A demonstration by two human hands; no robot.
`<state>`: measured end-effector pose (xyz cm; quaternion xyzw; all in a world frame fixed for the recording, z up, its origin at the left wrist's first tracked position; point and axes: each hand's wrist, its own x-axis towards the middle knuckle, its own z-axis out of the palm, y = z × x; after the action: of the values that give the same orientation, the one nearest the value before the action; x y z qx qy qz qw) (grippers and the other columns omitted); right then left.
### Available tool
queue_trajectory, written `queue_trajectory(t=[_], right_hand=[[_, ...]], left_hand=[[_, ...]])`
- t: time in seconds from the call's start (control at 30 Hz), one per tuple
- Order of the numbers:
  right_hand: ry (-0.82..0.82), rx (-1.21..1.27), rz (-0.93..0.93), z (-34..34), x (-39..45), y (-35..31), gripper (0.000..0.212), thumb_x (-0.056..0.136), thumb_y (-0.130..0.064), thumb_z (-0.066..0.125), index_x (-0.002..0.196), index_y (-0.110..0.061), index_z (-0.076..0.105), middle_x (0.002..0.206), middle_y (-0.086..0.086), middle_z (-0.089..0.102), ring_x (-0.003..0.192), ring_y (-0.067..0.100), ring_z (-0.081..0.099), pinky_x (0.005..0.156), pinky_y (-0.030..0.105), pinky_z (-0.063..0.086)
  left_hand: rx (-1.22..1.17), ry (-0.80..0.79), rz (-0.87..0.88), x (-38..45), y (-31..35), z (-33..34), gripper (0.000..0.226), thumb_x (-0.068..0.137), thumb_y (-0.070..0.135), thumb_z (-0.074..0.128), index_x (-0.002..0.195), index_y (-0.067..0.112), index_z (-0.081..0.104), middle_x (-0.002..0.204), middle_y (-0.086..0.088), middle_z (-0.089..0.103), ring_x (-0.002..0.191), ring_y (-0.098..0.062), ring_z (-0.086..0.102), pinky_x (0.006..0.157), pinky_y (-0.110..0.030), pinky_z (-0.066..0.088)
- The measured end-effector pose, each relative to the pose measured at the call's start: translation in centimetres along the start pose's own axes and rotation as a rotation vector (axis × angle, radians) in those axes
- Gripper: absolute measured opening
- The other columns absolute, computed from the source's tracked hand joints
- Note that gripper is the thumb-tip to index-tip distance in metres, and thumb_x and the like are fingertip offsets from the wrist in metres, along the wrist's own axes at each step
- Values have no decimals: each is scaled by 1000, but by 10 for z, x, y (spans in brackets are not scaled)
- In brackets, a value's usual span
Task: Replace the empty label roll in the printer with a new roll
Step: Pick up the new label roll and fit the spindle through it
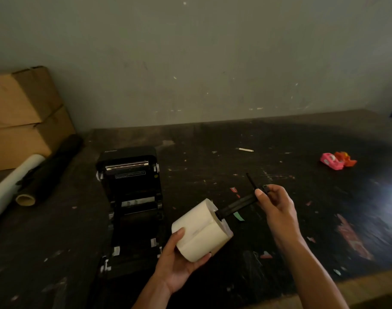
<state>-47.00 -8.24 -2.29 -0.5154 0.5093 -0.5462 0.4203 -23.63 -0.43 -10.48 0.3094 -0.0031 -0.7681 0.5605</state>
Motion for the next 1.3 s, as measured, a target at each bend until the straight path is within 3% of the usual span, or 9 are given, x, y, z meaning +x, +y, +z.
queue_trajectory(t=[0.07, 0.3, 0.47, 0.6, 0.77, 0.9, 1.07, 1.2, 1.3], right_hand=[[-32, -7, -13, 1, 1, -2, 14, 85, -28, 65, 97, -32, 60, 92, 3, 65, 88, 21, 65, 81, 41, 56], [-82, 0, 6, 6, -3, -5, 13, 86, -23, 64, 99, -25, 59, 95, 10, 66, 91, 27, 65, 83, 45, 55], [-152, -88, 29, 30, -15, 2, 13, 85, -23, 66, 94, -28, 60, 89, 0, 68, 83, 14, 65, 70, 28, 50], [-169, -133, 69, 53, -30, 16, 13, 85, -25, 66, 94, -32, 58, 89, -4, 68, 76, 6, 65, 63, 23, 48], [-268, -221, 202, 50, -27, 16, 11, 90, -38, 56, 100, -34, 57, 100, -5, 63, 87, 6, 60, 64, 23, 46], [-311, -106, 348, 50, -30, 10, 35, 84, -51, 58, 109, -27, 56, 109, 2, 59, 98, 17, 59, 83, 40, 54], [-441, 42, 551, 42, -31, 1, 87, 49, -65, 69, 124, -26, 47, 115, 6, 54, 103, 24, 57, 84, 45, 54], [-417, 112, 529, 42, -32, 3, 101, 40, -56, 77, 130, -27, 41, 116, 8, 57, 101, 26, 62, 72, 39, 57], [-369, 205, 517, 40, -31, 8, 103, 40, -49, 81, 132, -24, 42, 119, 11, 59, 103, 29, 63, 76, 43, 57]], left_hand=[[-3, -5, 1, 0, 1, 0, 61, 61, 22, 79, 118, 18, 59, 111, -27, 66, 95, -50, 65, 71, -61, 55], [-8, -4, 7, 2, 5, -3, 66, 57, 23, 82, 118, 18, 57, 98, -28, 70, 92, -50, 66, 70, -61, 55], [53, -72, -2, 4, 5, 4, 59, 66, 23, 77, 120, 17, 57, 108, -27, 69, 99, -49, 64, 75, -61, 54], [158, -59, 67, 8, 1, 17, 57, 65, 27, 75, 118, 14, 59, 106, -22, 71, 96, -42, 68, 70, -55, 57], [250, -21, 105, 9, 5, 18, 55, 66, 26, 72, 118, 15, 58, 104, -18, 73, 98, -38, 67, 68, -51, 58], [294, -35, 140, 7, 3, 21, 54, 68, 23, 73, 120, 18, 58, 107, -16, 73, 101, -38, 66, 67, -48, 59], [459, -50, 216, 6, 4, 27, 61, 66, 24, 79, 123, 24, 59, 120, -12, 66, 110, -35, 62, 81, -52, 56], [566, -46, 257, 6, 3, 35, 65, 61, 21, 85, 119, 37, 59, 117, -5, 68, 103, -28, 67, 76, -46, 58], [644, -56, 255, 8, 4, 39, 82, 53, 27, 88, 125, 40, 52, 124, -5, 62, 107, -28, 64, 78, -44, 58]])
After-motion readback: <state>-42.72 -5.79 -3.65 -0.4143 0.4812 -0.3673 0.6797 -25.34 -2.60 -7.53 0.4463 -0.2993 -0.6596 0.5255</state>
